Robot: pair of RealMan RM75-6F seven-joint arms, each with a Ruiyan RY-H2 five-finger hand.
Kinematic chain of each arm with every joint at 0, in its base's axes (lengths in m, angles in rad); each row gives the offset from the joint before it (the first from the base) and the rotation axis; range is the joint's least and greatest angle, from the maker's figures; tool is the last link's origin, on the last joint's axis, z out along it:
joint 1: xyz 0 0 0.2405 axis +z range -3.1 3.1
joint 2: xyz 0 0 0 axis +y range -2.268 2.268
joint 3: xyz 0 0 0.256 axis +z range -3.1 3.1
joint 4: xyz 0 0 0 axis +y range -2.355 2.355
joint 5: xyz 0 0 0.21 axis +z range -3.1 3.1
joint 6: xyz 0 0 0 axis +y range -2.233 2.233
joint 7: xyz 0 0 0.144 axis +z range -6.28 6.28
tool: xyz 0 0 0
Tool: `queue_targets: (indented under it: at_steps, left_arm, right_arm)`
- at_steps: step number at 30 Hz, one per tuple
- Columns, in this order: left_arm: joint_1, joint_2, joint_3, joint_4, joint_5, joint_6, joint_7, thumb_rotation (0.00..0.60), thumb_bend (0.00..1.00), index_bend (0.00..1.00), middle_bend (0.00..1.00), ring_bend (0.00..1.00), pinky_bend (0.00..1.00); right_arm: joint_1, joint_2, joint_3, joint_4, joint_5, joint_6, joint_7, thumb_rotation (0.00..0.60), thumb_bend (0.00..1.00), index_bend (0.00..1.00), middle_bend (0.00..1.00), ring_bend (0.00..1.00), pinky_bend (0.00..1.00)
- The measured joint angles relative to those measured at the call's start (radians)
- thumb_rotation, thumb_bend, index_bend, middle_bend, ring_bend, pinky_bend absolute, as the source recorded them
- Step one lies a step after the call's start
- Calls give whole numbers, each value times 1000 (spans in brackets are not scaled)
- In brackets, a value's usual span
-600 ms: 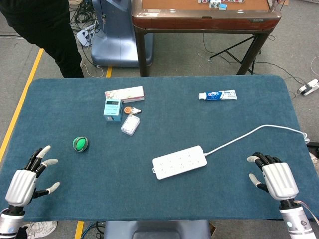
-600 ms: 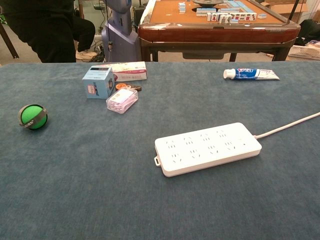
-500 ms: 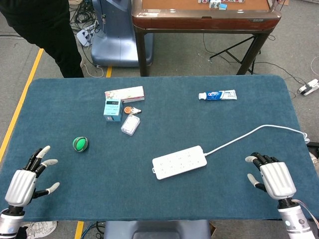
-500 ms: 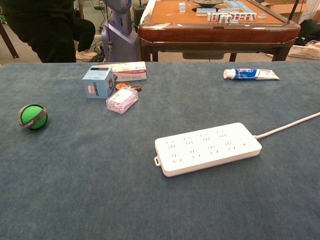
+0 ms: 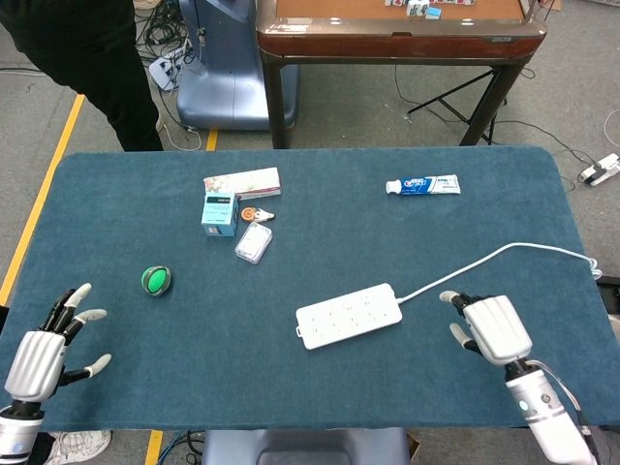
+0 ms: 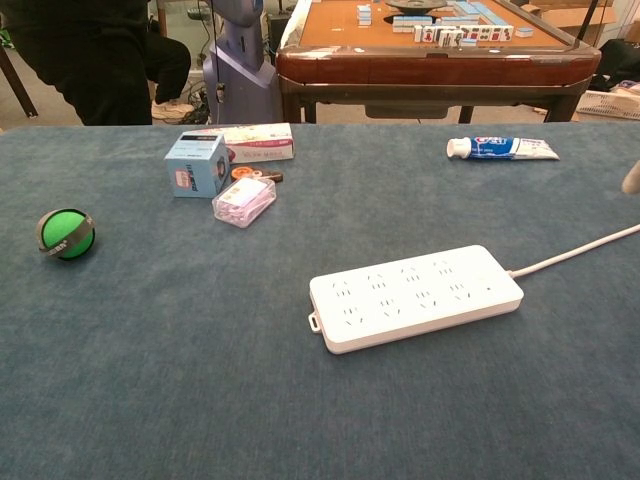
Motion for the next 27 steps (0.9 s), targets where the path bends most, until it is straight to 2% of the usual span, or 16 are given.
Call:
queue_targets:
  at_steps: [3, 7, 12, 19, 27]
  left_arm:
    - [3, 1, 0, -1, -1, 3, -1, 600, 135, 358, 42, 53, 404]
    - [1, 0, -1, 2, -7, -4, -3, 600, 135, 358, 42, 53, 404]
    - [2, 2, -4, 3, -11, -4, -10, 600, 135, 358, 42, 53, 404]
    - [4, 8, -8, 1, -15, 2, -21, 600, 135, 358, 42, 53, 404]
    - [5, 11, -10, 3, -21, 0, -31, 600, 135, 358, 42, 53, 404]
  right_arm:
    - [48, -1, 28, -17, 49, -76, -43, 600, 483, 313, 859, 986, 988]
    - [112, -9, 63, -37, 124, -159, -129, 600, 616, 313, 953, 1000, 1000]
    - [171, -35, 89, -51, 215, -218, -247, 600, 760, 313, 996, 1000, 1000]
    - [248, -95, 101, -61, 338, -274, -396, 600, 821, 313, 1000, 1000, 1000]
    - [313, -159, 81, -49, 432, -297, -497, 600, 837, 313, 1000, 1000, 1000]
